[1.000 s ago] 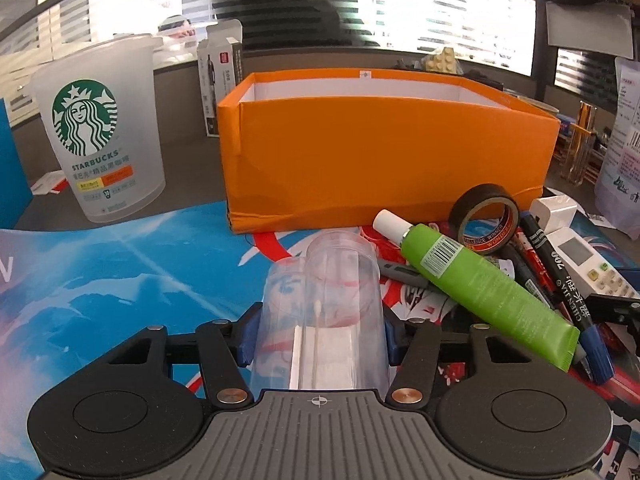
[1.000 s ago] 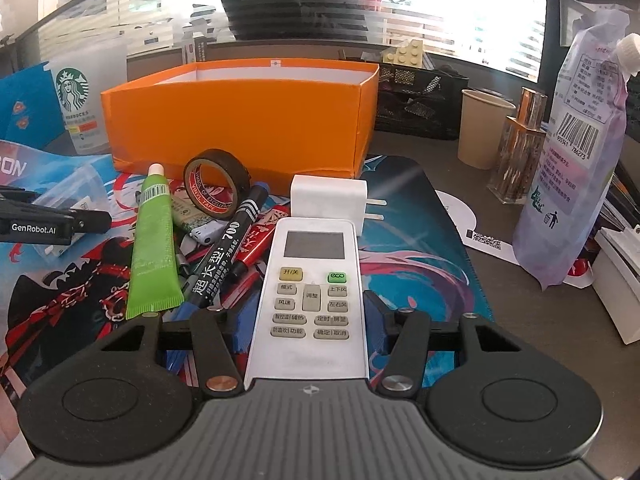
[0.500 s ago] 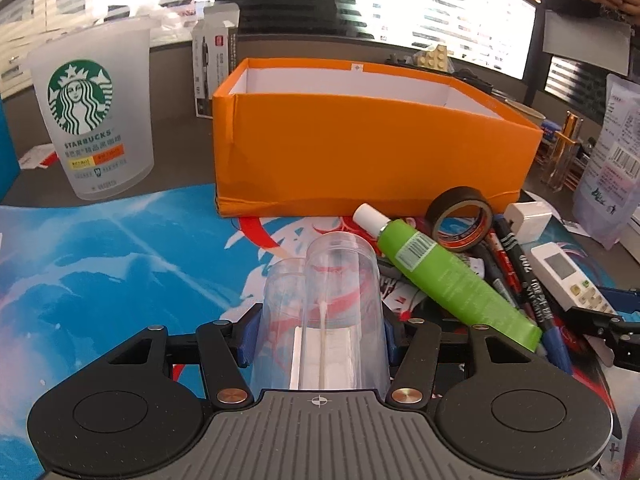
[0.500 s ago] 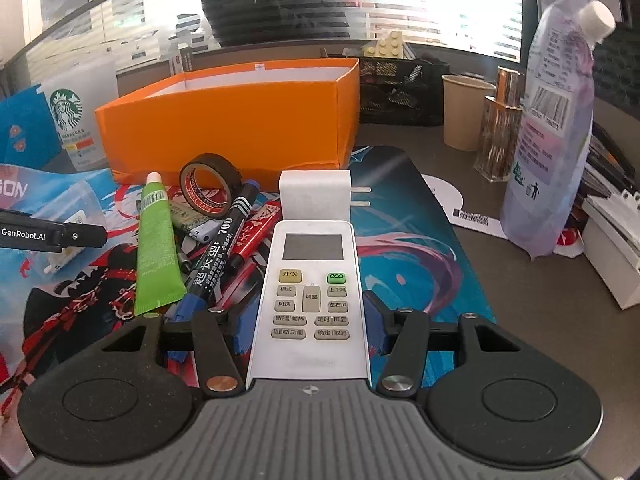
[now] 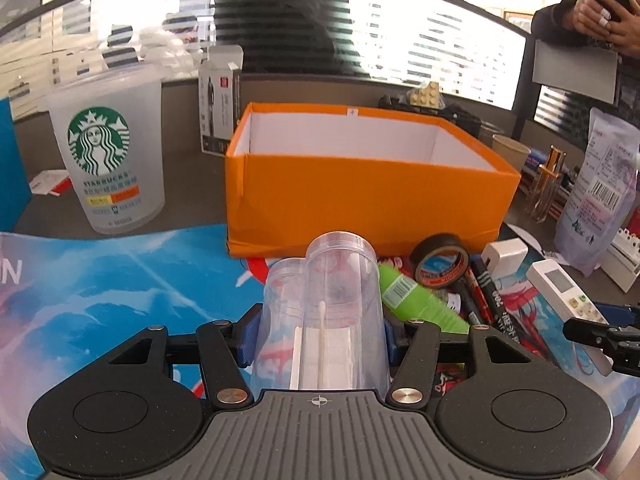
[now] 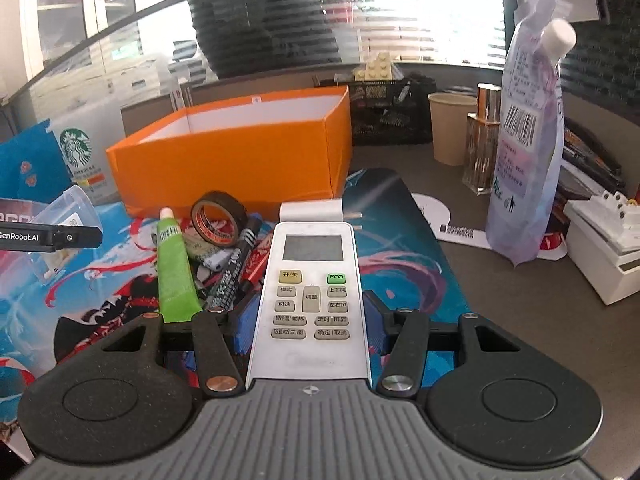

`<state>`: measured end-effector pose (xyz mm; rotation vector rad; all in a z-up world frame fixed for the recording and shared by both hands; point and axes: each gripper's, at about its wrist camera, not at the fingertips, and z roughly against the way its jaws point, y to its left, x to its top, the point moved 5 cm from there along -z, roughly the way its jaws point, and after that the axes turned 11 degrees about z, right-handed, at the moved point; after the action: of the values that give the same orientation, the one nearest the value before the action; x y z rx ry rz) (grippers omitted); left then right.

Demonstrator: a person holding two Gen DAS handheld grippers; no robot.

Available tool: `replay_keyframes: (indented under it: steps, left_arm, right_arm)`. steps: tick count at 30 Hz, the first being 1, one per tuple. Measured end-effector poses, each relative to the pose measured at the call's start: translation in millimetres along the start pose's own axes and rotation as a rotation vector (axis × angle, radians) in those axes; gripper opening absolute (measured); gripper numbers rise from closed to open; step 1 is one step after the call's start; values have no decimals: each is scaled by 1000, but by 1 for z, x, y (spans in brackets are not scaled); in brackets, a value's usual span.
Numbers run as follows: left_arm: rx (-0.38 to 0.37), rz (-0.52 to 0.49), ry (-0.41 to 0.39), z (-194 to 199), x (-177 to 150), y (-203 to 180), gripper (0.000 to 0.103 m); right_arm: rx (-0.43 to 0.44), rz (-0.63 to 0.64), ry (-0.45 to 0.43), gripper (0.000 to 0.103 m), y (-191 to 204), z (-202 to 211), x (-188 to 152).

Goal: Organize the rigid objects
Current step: 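Carry the clear cups and white remote with both grippers over the orange box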

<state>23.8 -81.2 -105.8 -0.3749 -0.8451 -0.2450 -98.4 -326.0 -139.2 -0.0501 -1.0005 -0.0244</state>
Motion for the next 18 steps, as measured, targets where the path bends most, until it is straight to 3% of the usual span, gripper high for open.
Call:
replay_keyframes:
  steps: [10,18]
  left_arm:
    - [-17,8,-65,17,32,-1,54]
    - [-18,0,-118,21,66,-8,54]
  right_arm:
    - [-14,23,-72,50,1,14,23]
    - [-3,47,-157,50,3,16,61]
